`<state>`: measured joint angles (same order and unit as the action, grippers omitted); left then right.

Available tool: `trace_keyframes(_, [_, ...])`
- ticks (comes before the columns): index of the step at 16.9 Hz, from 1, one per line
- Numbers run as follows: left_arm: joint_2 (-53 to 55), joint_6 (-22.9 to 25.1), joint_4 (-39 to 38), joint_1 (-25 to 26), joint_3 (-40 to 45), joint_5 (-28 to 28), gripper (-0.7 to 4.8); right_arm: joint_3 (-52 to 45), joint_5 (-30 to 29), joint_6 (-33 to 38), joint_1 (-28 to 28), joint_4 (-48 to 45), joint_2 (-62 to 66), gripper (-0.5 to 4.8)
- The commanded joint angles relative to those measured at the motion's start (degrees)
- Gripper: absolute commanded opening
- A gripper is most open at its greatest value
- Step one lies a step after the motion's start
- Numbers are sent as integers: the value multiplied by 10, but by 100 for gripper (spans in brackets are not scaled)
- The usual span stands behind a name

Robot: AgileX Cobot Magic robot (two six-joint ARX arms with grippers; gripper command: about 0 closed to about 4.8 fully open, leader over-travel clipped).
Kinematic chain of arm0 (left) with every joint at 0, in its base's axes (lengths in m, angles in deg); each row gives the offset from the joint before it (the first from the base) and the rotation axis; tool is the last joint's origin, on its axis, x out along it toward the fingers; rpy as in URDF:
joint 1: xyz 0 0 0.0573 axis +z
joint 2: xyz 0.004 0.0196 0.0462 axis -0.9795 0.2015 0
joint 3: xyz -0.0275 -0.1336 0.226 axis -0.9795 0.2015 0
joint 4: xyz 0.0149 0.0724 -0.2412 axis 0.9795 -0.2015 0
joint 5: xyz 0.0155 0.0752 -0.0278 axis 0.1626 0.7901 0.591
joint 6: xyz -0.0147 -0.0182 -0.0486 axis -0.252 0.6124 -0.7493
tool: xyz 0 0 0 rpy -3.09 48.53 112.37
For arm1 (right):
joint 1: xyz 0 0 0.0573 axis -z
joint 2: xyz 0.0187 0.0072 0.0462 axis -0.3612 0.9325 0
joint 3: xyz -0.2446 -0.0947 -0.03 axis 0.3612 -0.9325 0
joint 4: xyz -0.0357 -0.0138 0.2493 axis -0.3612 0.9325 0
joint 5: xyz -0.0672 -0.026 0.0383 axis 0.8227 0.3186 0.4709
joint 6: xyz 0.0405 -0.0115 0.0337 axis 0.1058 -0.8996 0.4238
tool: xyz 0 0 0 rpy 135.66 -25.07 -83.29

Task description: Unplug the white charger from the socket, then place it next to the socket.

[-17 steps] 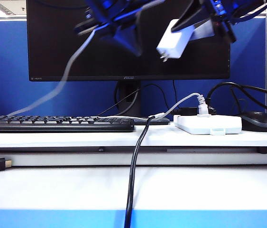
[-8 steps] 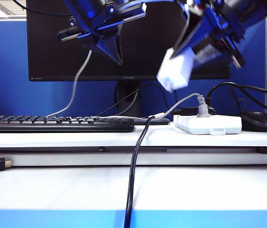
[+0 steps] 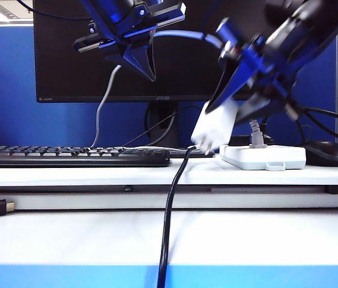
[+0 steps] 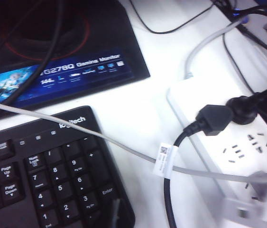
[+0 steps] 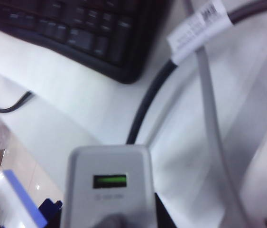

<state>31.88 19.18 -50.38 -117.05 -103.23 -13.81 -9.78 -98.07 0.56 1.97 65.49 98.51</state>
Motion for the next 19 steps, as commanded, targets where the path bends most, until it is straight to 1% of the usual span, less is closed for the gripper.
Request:
trace_keyframes(1, [-2, 2, 6, -1, -2, -7, -4, 2, 16, 52, -2, -57, 19, -1])
trace_keyframes(3, [-2, 2, 6, -1, -2, -7, -4, 3, 33, 80, -2, -78, 27, -1])
trace_keyframes(5, [-2, -4, 6, -1, -2, -7, -4, 3, 59, 93, -2, -84, 30, -1])
trace_keyframes(8, [-2, -4, 7, -1, -2, -7, -4, 3, 102, 91, -2, -85, 30, -1])
trace_keyframes(11, [-2, -4, 7, -1, -2, -7, -4, 3, 112, 89, -2, -87, 30, 6])
trace_keyframes(12, [-2, -4, 7, -1, -2, -7, -4, 3, 112, 88, -2, -87, 30, 43])
trace_keyframes(13, [-2, -4, 7, -1, -2, -7, -4, 3, 111, 88, -2, -87, 30, 142])
trace_keyframes(14, [-2, -4, 7, -1, -2, -7, -4, 3, 111, 90, -2, -86, 30, 184])
trace_keyframes(17, [-2, -4, 7, -1, -2, -10, -4, 4, 110, 92, -2, -71, 28, 186])
trace_keyframes(18, [-2, -4, 7, 0, -2, -18, -4, 5, 109, 91, -2, -65, 26, 203])
trace_keyframes(19, [-2, -4, 7, 0, -2, -17, -4, 5, 107, 91, -2, -57, 22, 233])
